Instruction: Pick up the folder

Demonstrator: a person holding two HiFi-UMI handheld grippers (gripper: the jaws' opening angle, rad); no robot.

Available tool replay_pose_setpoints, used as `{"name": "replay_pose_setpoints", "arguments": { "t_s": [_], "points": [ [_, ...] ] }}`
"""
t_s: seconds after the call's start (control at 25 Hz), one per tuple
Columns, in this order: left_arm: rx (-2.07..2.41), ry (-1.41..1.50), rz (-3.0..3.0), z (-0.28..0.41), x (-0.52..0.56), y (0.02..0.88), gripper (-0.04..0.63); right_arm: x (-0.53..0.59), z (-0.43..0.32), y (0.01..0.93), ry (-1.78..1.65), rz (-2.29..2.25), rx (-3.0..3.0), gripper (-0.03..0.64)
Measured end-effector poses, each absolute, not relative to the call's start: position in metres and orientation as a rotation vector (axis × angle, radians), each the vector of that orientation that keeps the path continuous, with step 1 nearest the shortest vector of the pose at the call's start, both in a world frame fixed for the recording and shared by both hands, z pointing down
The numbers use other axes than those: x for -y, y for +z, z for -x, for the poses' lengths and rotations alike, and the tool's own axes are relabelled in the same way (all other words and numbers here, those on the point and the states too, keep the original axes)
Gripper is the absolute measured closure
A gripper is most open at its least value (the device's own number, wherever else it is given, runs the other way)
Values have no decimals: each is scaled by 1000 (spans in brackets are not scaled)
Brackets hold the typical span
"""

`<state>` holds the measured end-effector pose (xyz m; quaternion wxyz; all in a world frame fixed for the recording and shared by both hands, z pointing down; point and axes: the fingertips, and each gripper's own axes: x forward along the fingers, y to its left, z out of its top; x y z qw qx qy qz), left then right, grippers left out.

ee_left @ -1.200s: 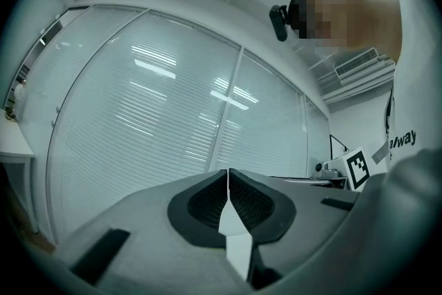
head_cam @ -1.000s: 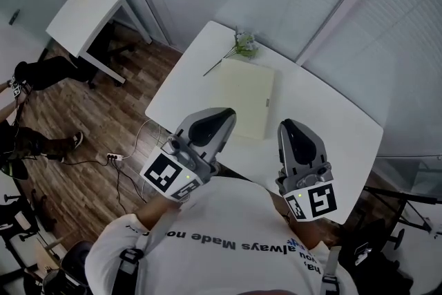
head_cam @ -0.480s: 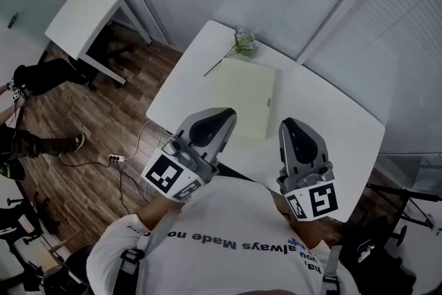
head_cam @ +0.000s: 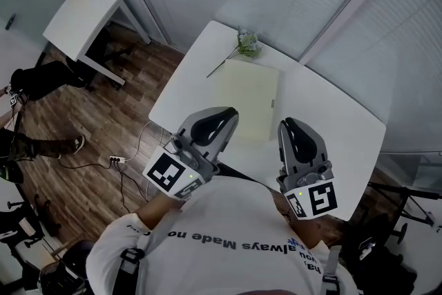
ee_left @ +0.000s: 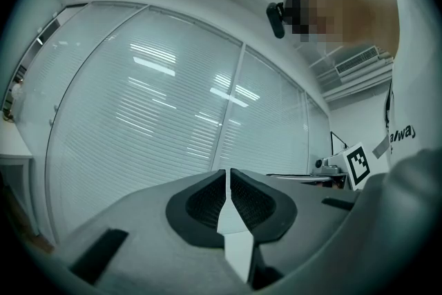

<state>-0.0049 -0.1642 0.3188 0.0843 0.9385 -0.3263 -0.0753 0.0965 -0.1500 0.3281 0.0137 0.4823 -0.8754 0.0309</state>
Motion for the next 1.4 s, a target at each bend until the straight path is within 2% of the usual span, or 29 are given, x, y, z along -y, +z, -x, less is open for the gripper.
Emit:
{"name": "replay_pose_setpoints", "arguments": {
  "t_s": [0.28, 0.68, 0.96, 1.16, 1.4],
  "points": [
    [959, -152, -2757, 10, 180, 346, 563, 165, -92, 348, 135, -1491, 2702, 576],
    [965, -73, -2664, 17, 205, 390, 474, 186, -90, 394, 239, -1471, 2635, 505],
    [976, -11, -2572, 24, 227, 436, 438, 204, -95, 437, 329, -1472, 2572, 448],
    [978, 41, -2520, 28, 236, 467, 432, 210, -99, 464, 387, -1459, 2540, 424],
    [981, 83, -2454, 29, 242, 504, 394, 215, -106, 497, 447, -1453, 2502, 400]
  ]
}}
